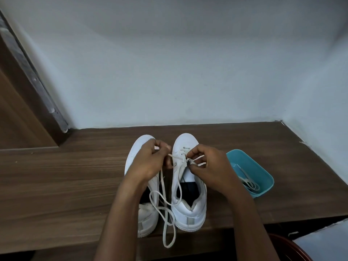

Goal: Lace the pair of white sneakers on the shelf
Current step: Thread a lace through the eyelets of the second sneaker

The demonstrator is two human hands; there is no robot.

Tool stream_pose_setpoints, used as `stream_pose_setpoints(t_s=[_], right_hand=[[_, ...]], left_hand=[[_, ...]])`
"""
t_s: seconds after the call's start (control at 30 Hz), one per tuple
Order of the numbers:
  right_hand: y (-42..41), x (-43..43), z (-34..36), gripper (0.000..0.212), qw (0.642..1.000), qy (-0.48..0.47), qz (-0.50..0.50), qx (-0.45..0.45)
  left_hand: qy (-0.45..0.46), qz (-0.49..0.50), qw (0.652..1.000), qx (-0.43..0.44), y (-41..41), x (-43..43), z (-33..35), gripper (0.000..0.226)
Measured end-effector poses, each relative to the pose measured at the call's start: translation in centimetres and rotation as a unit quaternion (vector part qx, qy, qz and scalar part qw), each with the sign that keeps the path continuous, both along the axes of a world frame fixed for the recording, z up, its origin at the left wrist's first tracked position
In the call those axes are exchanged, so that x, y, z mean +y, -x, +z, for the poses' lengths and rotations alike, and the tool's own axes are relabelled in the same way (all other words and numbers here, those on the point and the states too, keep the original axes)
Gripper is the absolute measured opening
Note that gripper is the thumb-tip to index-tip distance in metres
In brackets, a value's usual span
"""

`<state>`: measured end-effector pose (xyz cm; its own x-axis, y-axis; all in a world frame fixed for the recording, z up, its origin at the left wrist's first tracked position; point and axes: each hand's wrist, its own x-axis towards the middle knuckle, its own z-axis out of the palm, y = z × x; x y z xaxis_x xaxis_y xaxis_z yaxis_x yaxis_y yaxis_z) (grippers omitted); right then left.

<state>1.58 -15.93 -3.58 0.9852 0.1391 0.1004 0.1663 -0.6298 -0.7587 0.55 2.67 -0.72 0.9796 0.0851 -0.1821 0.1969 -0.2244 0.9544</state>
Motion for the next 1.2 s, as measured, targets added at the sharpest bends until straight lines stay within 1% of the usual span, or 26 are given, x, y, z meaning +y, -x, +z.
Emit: stream_pose_setpoints(t_s=[0.03, 0.1, 0.17, 0.2, 0.27, 0.33, 0.37, 0.43, 0.47, 0.53, 0.6, 0.67, 0.77, 0.87, 0.93, 1.0, 1.1, 1.17, 1.2], right_hand=[[0.0, 0.0, 0.0, 0.02, 1.0, 0.003, 0.003, 0.002], [0.1, 0.1, 0.3, 0.021, 1.0, 0.017, 0.009, 0.0], [0.2, 0.3, 0.8, 0.023, 0.999, 0.022, 0.002, -0.026], [0.3, 0.6, 1.3, 0.024, 0.999, 0.002, -0.006, -0.044], [0.6, 1.5, 2.7, 0.02, 0.994, -0.096, -0.008, -0.051], [1.3, 2.6, 4.2, 0.01, 0.98, -0.196, 0.031, -0.032], [1.7, 3.1, 4.9, 0.011, 0.973, -0.223, 0.061, -0.017], [2.7, 4.0, 5.7, 0.02, 0.953, -0.272, 0.122, 0.056], [3.1, 4.3, 6.1, 0.025, 0.938, -0.297, 0.143, 0.105], [3.5, 4.4, 6.3, 0.033, 0.913, -0.324, 0.165, 0.185], [3.6, 4.1, 6.1, 0.032, 0.915, -0.303, 0.171, 0.206], [3.3, 3.2, 5.8, 0.03, 0.915, -0.32, 0.148, 0.197], [2.5, 1.2, 5.5, 0.029, 0.896, -0.404, 0.084, 0.165], [1.5, -0.7, 4.9, 0.028, 0.867, -0.478, 0.024, 0.139], [1.1, -1.5, 4.4, 0.028, 0.853, -0.506, -0.007, 0.128], [1.0, -2.0, 4.4, 0.029, 0.847, -0.515, -0.027, 0.127], [1.0, -2.9, 4.6, 0.029, 0.835, -0.532, -0.052, 0.129], [1.0, -3.8, 4.6, 0.03, 0.828, -0.543, -0.077, 0.118], [1.0, -4.2, 4.5, 0.031, 0.83, -0.54, -0.09, 0.107]], left_hand=[[0.061, 0.008, 0.998, -0.009, 0.2, 0.4, 0.6, 0.009], [0.152, 0.013, 0.988, -0.039, 0.6, 0.9, 2.0, 0.011], [0.229, -0.012, 0.971, -0.069, 0.9, 1.0, 3.4, 0.019], [0.266, -0.031, 0.96, -0.079, 1.1, 0.8, 4.0, 0.023], [0.344, -0.057, 0.933, -0.089, 1.4, 0.2, 4.8, 0.029], [0.414, -0.065, 0.902, -0.099, 1.6, -0.4, 5.2, 0.033], [0.439, -0.062, 0.89, -0.106, 1.5, -0.5, 5.3, 0.034], [0.46, -0.044, 0.879, -0.115, 1.5, -0.7, 5.2, 0.035], [0.458, -0.03, 0.881, -0.118, 1.4, -0.7, 5.2, 0.036], [0.441, -0.004, 0.89, -0.114, 1.2, -0.5, 4.7, 0.038], [0.42, 0.018, 0.901, -0.108, 0.8, -0.2, 4.0, 0.039], [0.373, 0.061, 0.919, -0.111, 0.2, 0.3, 2.8, 0.038], [0.285, 0.141, 0.942, -0.108, -0.9, 1.3, 0.3, 0.036], [0.191, 0.162, 0.963, -0.101, -1.4, 2.0, -1.6, 0.036], [0.125, 0.165, 0.972, -0.109, -1.6, 2.0, -2.2, 0.037], [0.035, 0.176, 0.977, -0.119, -1.8, 1.7, -2.6, 0.041], [-0.101, 0.19, 0.967, -0.137, -1.7, 1.7, -2.9, 0.05], [-0.15, 0.198, 0.957, -0.152, -1.5, 2.0, -2.9, 0.053], [-0.167, 0.2, 0.953, -0.157, -1.5, 2.1, -2.8, 0.052]])
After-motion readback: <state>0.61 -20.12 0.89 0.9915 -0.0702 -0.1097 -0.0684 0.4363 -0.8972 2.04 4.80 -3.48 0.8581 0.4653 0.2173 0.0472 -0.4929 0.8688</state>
